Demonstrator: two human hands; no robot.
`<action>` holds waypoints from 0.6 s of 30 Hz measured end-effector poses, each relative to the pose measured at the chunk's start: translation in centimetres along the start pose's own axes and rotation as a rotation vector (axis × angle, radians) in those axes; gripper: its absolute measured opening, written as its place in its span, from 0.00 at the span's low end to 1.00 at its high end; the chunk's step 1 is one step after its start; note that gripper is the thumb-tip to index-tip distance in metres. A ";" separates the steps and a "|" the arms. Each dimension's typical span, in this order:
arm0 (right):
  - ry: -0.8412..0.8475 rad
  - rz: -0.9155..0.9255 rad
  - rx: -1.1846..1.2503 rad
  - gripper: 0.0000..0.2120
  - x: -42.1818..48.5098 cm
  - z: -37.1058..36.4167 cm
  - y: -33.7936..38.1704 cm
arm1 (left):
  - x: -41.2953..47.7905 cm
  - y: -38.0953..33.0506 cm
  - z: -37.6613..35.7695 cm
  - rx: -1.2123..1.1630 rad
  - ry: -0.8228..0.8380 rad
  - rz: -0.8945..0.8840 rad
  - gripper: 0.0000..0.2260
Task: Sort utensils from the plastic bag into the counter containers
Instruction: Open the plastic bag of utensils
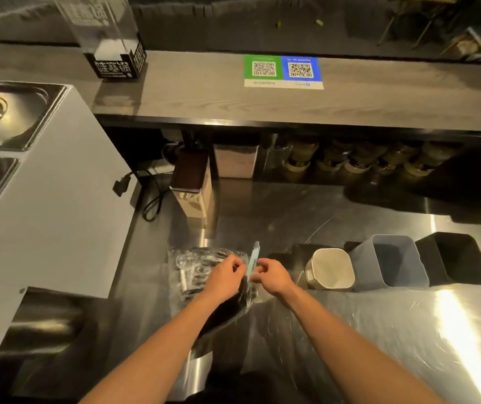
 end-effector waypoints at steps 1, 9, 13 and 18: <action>0.006 0.009 0.030 0.17 0.1 -0.1 -0.1 | 0.1 0.1 0.1 -0.011 0.002 -0.001 0.04; -0.085 0.129 0.045 0.09 0.4 -1.4 0.5 | 0.4 0.6 0.8 -0.081 0.014 0.002 0.08; -0.083 0.187 0.021 0.05 0.4 -1.4 1.0 | 0.0 0.7 0.9 -0.121 -0.058 -0.031 0.09; -0.062 0.192 0.029 0.07 0.5 -0.6 1.7 | 0.1 0.4 0.8 -0.013 -0.084 -0.018 0.11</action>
Point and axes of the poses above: each hand's wrist, its own x-axis towards the middle knuckle, its own z-axis out of the back of the hand, y = z × x, the point moved 2 cm from there along x, towards the middle knuckle, and after that the axes turned 11 degrees about y, right-handed, at the moved point
